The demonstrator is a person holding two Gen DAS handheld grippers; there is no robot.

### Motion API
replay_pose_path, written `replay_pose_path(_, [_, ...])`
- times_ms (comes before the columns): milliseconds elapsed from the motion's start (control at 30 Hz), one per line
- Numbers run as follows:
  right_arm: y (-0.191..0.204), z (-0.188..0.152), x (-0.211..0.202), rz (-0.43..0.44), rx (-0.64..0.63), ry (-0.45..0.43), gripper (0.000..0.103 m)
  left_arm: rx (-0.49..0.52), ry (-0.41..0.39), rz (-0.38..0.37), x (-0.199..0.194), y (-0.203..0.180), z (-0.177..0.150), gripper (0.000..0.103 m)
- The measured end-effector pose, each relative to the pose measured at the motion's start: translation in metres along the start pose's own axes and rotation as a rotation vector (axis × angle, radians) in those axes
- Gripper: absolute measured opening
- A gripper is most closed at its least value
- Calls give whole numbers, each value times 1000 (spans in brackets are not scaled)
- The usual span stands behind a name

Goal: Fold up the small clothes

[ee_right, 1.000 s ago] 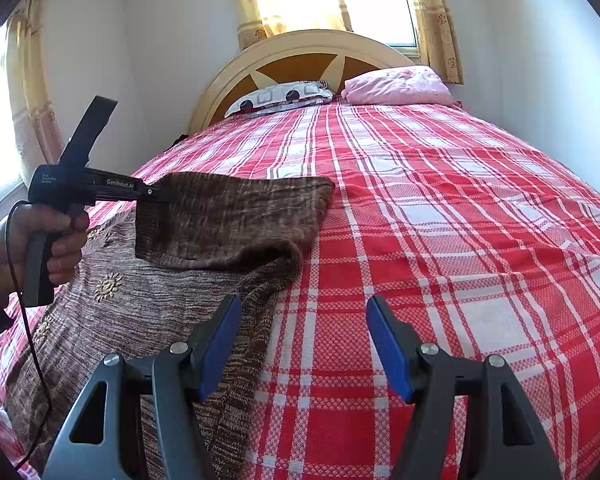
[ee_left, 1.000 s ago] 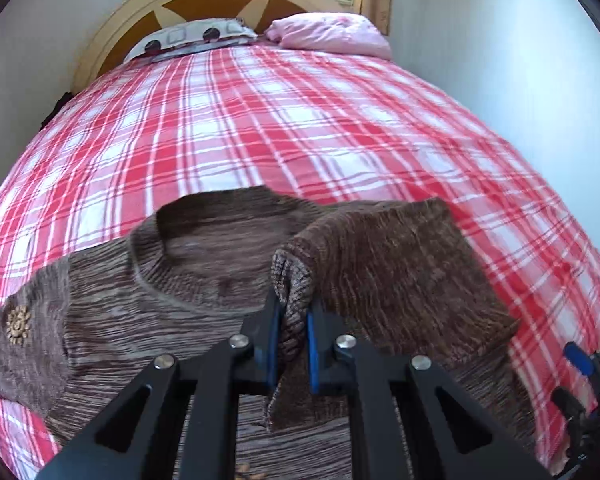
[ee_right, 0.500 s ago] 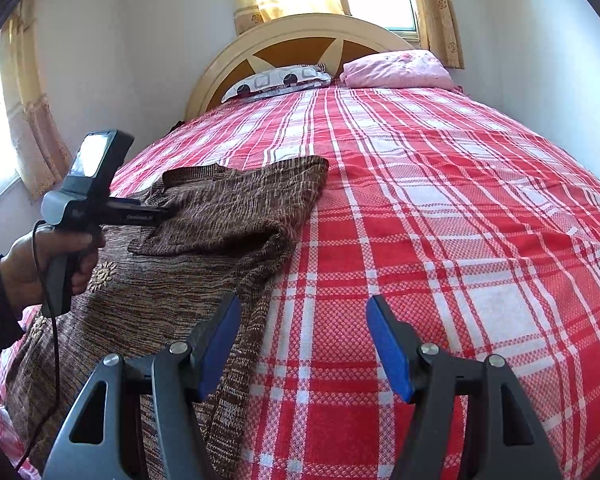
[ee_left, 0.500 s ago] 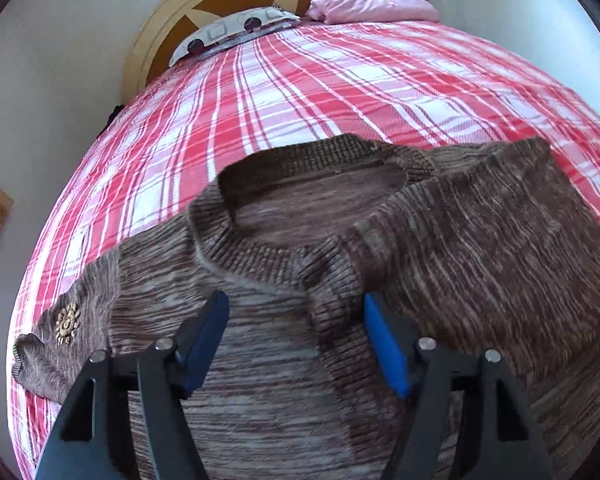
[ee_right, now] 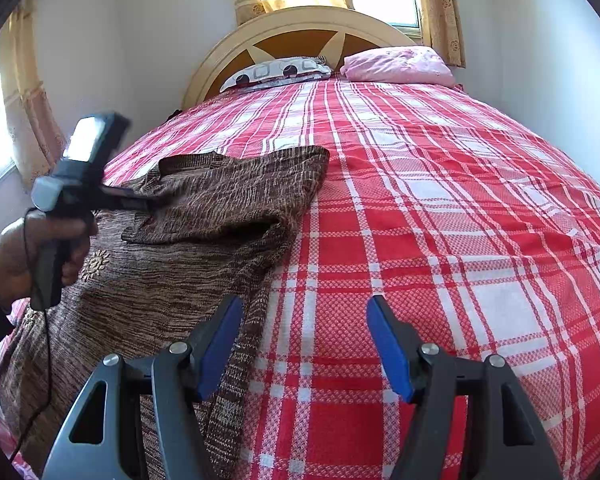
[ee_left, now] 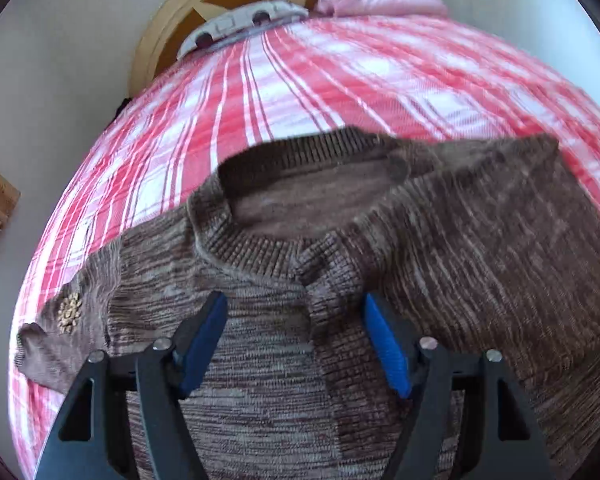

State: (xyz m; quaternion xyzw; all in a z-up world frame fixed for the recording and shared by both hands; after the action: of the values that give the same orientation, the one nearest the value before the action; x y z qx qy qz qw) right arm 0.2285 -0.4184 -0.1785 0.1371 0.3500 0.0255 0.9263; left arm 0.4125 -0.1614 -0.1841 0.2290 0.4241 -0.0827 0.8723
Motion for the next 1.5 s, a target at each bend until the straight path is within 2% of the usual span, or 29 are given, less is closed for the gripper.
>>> replay_pose_path(100, [-1,0,2,4,7,15,66,-35,-7,-72,-13,3,-7,76])
replay_pose_path(133, [-1,0,2,4,8,15,66,-31,-22,-90,-21,1,-13,81])
replay_pose_path(167, [-1,0,2,6,6,15,66,-13,-27,-96,-25,-2,-18,85])
replay_pose_path(200, [-1,0,1,11,6,14,66,29,-17,-94,-27,-8,-25,94])
replay_pose_path(300, [3,10,-9,25,2,-30,66,51,-33,-72,-25,-11,-33,97])
replay_pose_path(433, [29,52,-12,42,-37,-97,66,-64,2,-135,-15,2,-33,100])
replay_pose_path(533, [55,88,4,129,-16,-104,66,-91,9,-147,-17,5,-38,99])
replay_pose_path(600, [73,92,28,227,-40,-22,66,-79,-1,-147,-22,8,-42,99])
replay_pose_path(633, [77,90,37,224,-56,7,66,-76,-7,-153,-25,11,-46,99])
replay_pose_path(700, [82,77,64,161,-104,97,66,-82,-20,-175,-28,19,-52,99])
replay_pose_path(800, [70,53,92,139,-50,234,66,-92,-25,-182,-34,36,-63,99])
replay_pose_path(833, [65,47,95,141,-40,249,66,-93,-29,-179,-35,42,-66,99])
replay_pose_path(1033, [64,31,83,121,-108,212,66,-125,-49,-109,-49,97,-93,99])
replay_pose_path(1133, [66,26,84,93,-137,207,66,-161,-55,-23,-54,138,-112,99])
replay_pose_path(1367, [65,18,76,84,-145,175,66,-372,23,140,-39,249,-174,99])
replay_pose_path(1500, [66,16,76,70,-161,172,66,-519,48,160,-30,288,-208,99])
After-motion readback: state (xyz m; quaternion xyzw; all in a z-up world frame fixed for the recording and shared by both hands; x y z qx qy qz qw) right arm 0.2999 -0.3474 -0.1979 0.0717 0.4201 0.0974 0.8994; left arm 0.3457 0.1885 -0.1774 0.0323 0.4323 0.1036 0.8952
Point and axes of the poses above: each gripper's, at about its wrist camera, not at the fingertips, and x roughly the way its jaws point, y to its left, z to its top, the point moved 4 cm from there along x, roughly the way its jaws point, and after that the axes turned 10 degrees about x, right-handed, at the moved point
